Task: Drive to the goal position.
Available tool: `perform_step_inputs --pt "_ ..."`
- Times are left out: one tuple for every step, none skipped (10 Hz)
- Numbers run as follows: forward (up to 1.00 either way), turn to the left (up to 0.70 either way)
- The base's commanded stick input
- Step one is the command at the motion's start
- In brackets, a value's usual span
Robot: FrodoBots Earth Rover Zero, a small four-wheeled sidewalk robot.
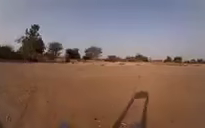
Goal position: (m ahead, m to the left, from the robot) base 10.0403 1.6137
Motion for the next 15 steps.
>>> perform_step_inputs --pt "0.67 0.00" --pt "0.67 0.00" --pt "0.67 0.00" --pt "0.67 0.00" --pt "0.67 0.00" --pt "0.67 0.00" --pt "0.67 0.00" --pt "0.67 0.00" --pt "0.67 0.00" --pt "0.67 0.00" --pt "0.67 0.00" --pt "0.67 0.00" --pt "0.67 0.00" --pt "0.67 0.00" --pt "0.67 0.00"
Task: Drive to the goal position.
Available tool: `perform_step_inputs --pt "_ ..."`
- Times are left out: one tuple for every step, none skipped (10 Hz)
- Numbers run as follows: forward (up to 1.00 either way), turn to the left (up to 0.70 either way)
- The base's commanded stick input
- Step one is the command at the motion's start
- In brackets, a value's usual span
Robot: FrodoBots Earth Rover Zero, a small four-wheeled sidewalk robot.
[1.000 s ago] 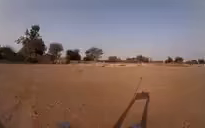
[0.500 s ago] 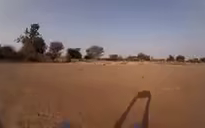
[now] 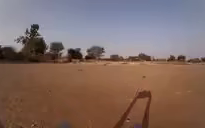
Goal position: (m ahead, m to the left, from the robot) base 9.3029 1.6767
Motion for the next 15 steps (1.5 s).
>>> perform_step_inputs --pt "0.67 0.00" --pt "0.67 0.00" --pt "0.67 0.00" --pt "0.67 0.00" --pt "0.67 0.00" --pt "0.67 0.00" --pt "0.67 0.00" --pt "0.67 0.00" --pt "0.67 0.00" --pt "0.68 0.00" --pt "0.67 0.00" --pt "0.67 0.00" --pt "0.68 0.00" --pt "0.68 0.00" --pt "0.69 0.00"
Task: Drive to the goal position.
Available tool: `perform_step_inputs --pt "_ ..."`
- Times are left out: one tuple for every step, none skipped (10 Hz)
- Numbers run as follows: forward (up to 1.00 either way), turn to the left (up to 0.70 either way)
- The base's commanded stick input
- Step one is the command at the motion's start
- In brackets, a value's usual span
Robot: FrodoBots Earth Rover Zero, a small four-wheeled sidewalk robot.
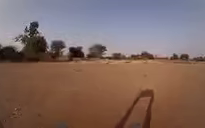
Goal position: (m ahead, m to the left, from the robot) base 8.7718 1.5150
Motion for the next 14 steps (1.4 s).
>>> perform_step_inputs --pt "0.69 0.00" --pt "0.69 0.00" --pt "0.69 0.00" --pt "0.70 0.00" --pt "0.70 0.00" --pt "0.70 0.00" --pt "0.70 0.00" --pt "0.70 0.00" --pt "0.70 0.00" --pt "0.70 0.00" --pt "0.70 0.00" --pt "0.69 0.00" --pt "0.69 0.00" --pt "0.69 0.00"
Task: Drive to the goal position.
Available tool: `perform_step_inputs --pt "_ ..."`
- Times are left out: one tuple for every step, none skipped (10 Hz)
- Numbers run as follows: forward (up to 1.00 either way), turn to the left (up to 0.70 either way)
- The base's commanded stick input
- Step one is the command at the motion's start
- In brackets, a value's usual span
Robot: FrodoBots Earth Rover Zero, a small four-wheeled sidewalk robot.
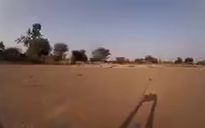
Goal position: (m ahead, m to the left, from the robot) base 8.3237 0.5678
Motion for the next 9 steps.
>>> perform_step_inputs --pt "0.69 0.00" --pt "0.69 0.00" --pt "0.69 0.00" --pt "0.69 0.00" --pt "0.69 0.00" --pt "0.69 0.00" --pt "0.69 0.00" --pt "0.69 0.00" --pt "0.69 0.00"
